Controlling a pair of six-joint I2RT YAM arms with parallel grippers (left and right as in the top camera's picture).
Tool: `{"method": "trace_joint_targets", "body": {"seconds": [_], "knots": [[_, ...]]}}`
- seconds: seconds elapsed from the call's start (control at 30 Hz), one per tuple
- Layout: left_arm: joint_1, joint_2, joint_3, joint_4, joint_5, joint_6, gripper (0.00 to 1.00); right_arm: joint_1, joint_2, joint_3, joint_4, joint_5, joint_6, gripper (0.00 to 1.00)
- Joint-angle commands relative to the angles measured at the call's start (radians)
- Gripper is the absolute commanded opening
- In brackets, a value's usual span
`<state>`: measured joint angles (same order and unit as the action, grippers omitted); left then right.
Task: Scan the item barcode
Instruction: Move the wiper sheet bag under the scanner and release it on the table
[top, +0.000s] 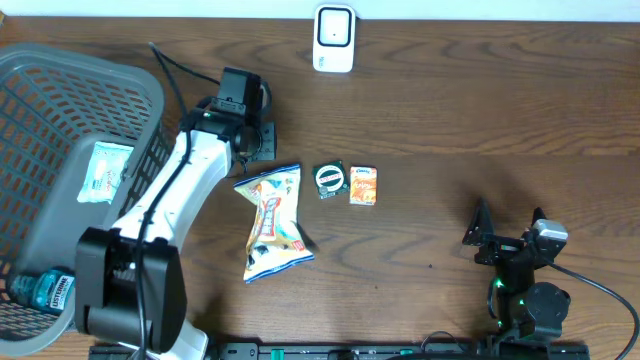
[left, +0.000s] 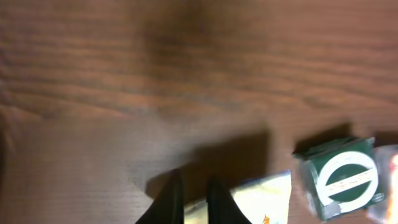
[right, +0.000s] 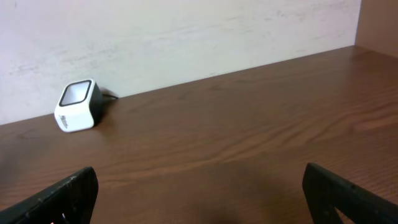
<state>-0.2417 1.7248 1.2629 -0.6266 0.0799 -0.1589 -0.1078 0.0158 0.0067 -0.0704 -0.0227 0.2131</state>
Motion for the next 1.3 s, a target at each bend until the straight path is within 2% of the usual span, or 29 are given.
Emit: {"method": "trace_joint_targets", "body": {"seconds": [0.0,0.03,0.07,0.1,0.4,0.53,0.57,0.77,0.87,0.9,0.93,1.0,1.1,1.2,1.27], "knots": [[-0.002,-0.014,0.013,-0.034,-0.004,0.004,0.26,0.005,-0.003,-0.001,-0.004,0.005,0.01,0.99],[-0.002,-0.018,0.013,-0.053,0.014,0.004,0.41,0.005,-0.003,-0.001,-0.004,0.005,0.01,0.99],[-0.002,-0.02,0.013,-0.078,0.037,-0.002,0.73,0.005,-0.003,-0.001,-0.004,0.005,0.01,0.99],[-0.002,-0.02,0.013,-0.109,0.055,-0.023,0.83,0.005,-0.003,-0.001,-0.004,0.005,0.011,0.99],[-0.04,-0.018,-0.027,-0.32,0.144,-0.041,0.84,0.005,-0.003,-0.001,-0.004,0.005,0.01,0.99],[-0.101,-0.018,-0.069,-0.309,0.204,-0.042,0.86,0.005,-0.003,-0.001,-0.004,0.005,0.01,0.99],[-0.118,-0.017,-0.081,-0.302,0.204,-0.041,0.95,0.005,-0.003,-0.001,-0.004,0.005,0.01,0.99],[-0.192,-0.013,-0.172,-0.229,0.188,-0.046,0.95,0.005,-0.003,-0.001,-0.004,0.005,0.01,0.99],[-0.203,-0.013,-0.219,-0.189,0.147,-0.116,0.95,0.005,-0.003,-0.001,-0.004,0.005,0.01,0.99],[-0.203,-0.013,-0.232,-0.179,0.113,-0.153,0.93,0.005,-0.003,-0.001,-0.004,0.005,0.01,0.99],[-0.203,-0.013,-0.241,-0.172,0.082,-0.18,0.86,0.005,-0.003,-0.001,-0.004,0.005,0.01,0.99],[-0.203,-0.013,-0.255,-0.16,0.031,-0.216,0.6,0.005,-0.003,-0.001,-0.004,0.005,0.01,0.99],[-0.203,-0.013,-0.26,-0.122,0.023,-0.217,0.33,0.005,-0.003,-0.001,-0.004,0.005,0.011,0.99],[-0.203,-0.013,-0.259,-0.065,0.022,-0.213,0.15,0.005,-0.003,-0.001,-0.004,0.005,0.011,0.99],[-0.203,-0.013,-0.252,-0.024,0.015,-0.179,0.1,0.005,-0.003,-0.001,-0.004,0.005,0.01,0.99]]}}
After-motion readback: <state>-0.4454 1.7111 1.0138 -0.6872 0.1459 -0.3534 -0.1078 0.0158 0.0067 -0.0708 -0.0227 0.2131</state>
